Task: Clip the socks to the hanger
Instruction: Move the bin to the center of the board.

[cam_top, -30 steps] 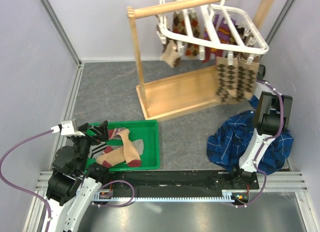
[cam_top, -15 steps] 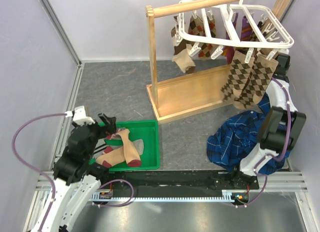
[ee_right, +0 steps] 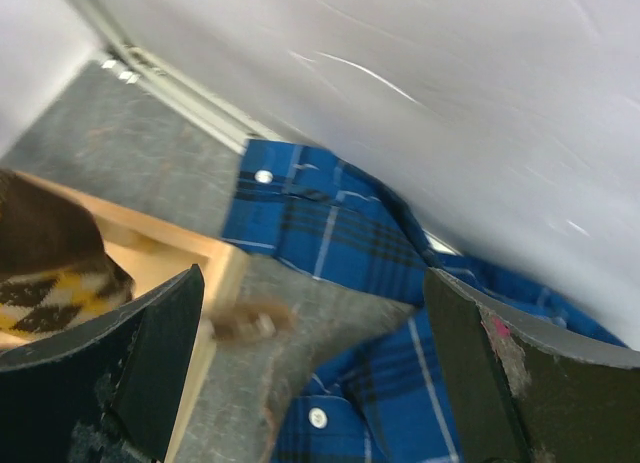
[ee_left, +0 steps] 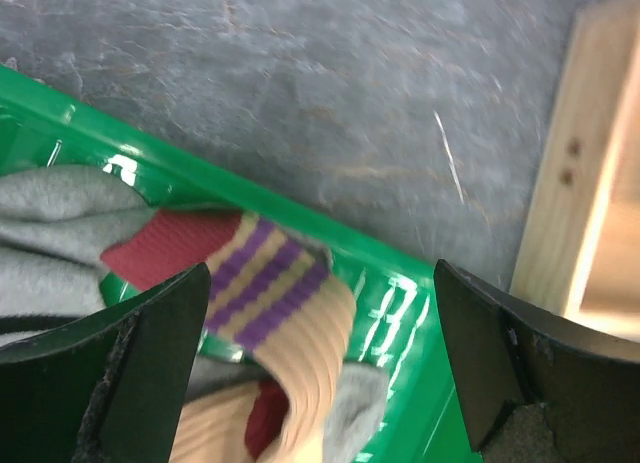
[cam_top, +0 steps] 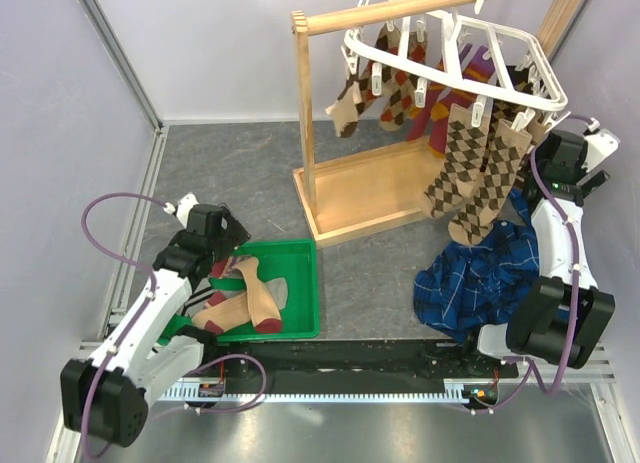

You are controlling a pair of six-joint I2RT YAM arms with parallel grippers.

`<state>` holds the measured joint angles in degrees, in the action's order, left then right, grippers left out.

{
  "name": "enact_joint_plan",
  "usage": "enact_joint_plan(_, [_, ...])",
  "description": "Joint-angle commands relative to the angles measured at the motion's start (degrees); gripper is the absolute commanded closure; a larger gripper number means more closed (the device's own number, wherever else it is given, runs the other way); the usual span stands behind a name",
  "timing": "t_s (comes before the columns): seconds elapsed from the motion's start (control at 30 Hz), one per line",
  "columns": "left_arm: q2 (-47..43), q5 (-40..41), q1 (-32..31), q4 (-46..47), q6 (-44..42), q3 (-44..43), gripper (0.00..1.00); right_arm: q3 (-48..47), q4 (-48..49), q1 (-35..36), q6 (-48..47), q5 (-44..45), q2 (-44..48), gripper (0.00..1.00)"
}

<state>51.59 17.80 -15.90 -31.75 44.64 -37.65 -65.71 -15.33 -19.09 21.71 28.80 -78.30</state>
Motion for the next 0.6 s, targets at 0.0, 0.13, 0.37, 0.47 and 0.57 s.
enact_joint_plan(0.0, [6.3,-3.8,5.0,11.5,5.5,1.9,0.00,1.7,1.1,-0.1,4.0,6.6,3.0,0.02])
enact_joint_plan(0.13, [15.3,-4.0,7.5,17.1,3.3,-0.8,0.00,1.5,1.0,-0.2,4.3,8.6,2.4,0.02])
enact_joint_plan(0.37, [31.5,-6.4,12.1,22.1,-3.1,-10.4,0.00,2.3,2.1,-0.1,3.3,11.8,0.3,0.02])
enact_joint_plan(0.47, [37.2,-8.7,12.8,24.4,-7.5,-15.9,0.00,4.1,3.1,-0.1,3.2,12.0,0.1,0.02])
enact_joint_plan(0.57, [42.7,-10.8,13.3,25.4,-11.8,-22.5,0.00,5.9,3.8,-0.1,4.0,10.9,0.7,0.02])
